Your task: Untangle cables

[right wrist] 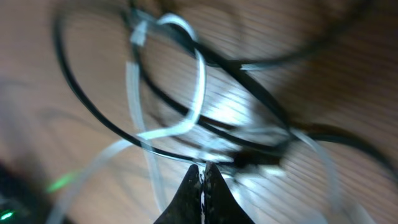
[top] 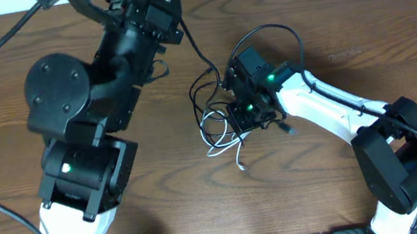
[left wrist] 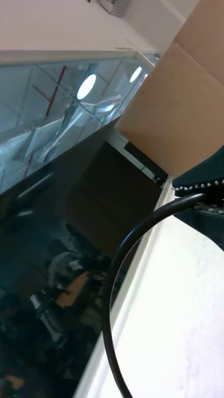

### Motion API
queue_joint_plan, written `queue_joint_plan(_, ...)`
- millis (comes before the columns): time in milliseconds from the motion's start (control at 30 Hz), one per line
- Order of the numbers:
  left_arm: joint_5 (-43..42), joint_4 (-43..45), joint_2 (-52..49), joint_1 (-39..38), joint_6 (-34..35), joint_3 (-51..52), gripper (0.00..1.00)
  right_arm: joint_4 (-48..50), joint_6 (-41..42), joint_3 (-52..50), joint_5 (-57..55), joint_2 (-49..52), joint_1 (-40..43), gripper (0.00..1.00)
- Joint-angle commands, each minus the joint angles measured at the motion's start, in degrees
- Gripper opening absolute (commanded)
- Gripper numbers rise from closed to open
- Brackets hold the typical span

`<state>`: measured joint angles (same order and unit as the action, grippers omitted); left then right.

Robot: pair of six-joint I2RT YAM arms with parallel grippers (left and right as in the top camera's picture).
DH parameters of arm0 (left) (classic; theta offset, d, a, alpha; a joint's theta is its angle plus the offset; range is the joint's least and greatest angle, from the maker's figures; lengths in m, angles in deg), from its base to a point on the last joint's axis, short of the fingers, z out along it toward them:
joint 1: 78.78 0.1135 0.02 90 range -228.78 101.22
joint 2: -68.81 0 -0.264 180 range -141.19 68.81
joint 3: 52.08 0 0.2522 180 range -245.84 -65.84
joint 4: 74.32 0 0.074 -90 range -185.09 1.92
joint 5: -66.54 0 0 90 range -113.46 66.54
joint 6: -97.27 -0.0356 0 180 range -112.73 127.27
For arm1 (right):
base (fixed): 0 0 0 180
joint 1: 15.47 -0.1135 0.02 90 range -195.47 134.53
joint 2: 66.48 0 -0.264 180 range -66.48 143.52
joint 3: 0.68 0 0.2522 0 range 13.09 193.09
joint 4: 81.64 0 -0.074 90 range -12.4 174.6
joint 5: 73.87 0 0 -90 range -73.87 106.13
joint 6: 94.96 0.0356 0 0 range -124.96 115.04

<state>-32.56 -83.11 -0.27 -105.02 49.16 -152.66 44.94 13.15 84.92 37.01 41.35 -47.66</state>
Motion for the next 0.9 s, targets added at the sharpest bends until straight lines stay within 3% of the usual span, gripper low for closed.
queue_joint_plan(0, 2.91, 0.24, 2.47, 0.26, -4.00, -0.52, 0.08, -2.99, 4.68, 0.37, -14.25, -0.39, 2.19, 0.01)
queue_joint_plan(133, 8.50, -0.24, 4.92, 2.03, -8.26, -0.52, 0.08, -7.76, 10.47, 0.37, -23.26, -0.59, 6.34, 0.01)
queue_joint_plan(233, 11.91, -2.08, 6.47, 3.89, -8.46, -0.52, 0.08, -9.42, 12.07, 0.37, -22.12, -0.59, 10.19, 0.01)
queue_joint_plan(300, 12.66, -4.20, 7.10, 4.94, -8.44, -0.52, 0.08, -9.42, 9.60, 0.37, -16.52, -0.61, 12.33, 0.01)
queue_joint_plan(433, 12.61, -8.66, 6.82, 5.33, -8.41, -0.52, 0.08, -6.73, -4.57, 0.39, 5.84, -1.46, 15.13, 0.03)
queue_joint_plan(600, 12.63, -12.26, 5.86, 5.33, -8.39, -0.52, 0.07, -4.35, -14.64, 0.55, 23.63, -6.67, 16.28, 0.31)
queue_joint_plan(633, 12.59, -12.50, 5.62, 5.33, -8.37, -0.52, 0.08, -3.67, -16.79, 0.55, 26.60, -8.46, 16.20, 0.44)
queue_joint_plan(667, 12.61, -12.68, 5.40, 5.33, -8.28, -0.52, 0.08, -2.89, -18.78, 0.55, 29.46, -10.38, 15.91, 0.66)
queue_joint_plan(700, 12.59, -12.74, 5.11, 5.33, -8.20, -0.52, 0.07, -1.68, -20.39, 0.55, 31.61, -12.28, 15.41, 0.81)
queue_joint_plan(733, 12.61, -12.74, 4.94, 5.33, -8.20, -0.52, 0.07, -0.39, -21.11, 0.55, 32.24, -13.88, 14.84, 0.91)
queue_joint_plan(867, 12.61, -12.92, 4.17, 5.33, -6.36, -0.52, 0.08, 5.73, -21.18, 0.55, 28.59, -18.62, 10.82, 0.96)
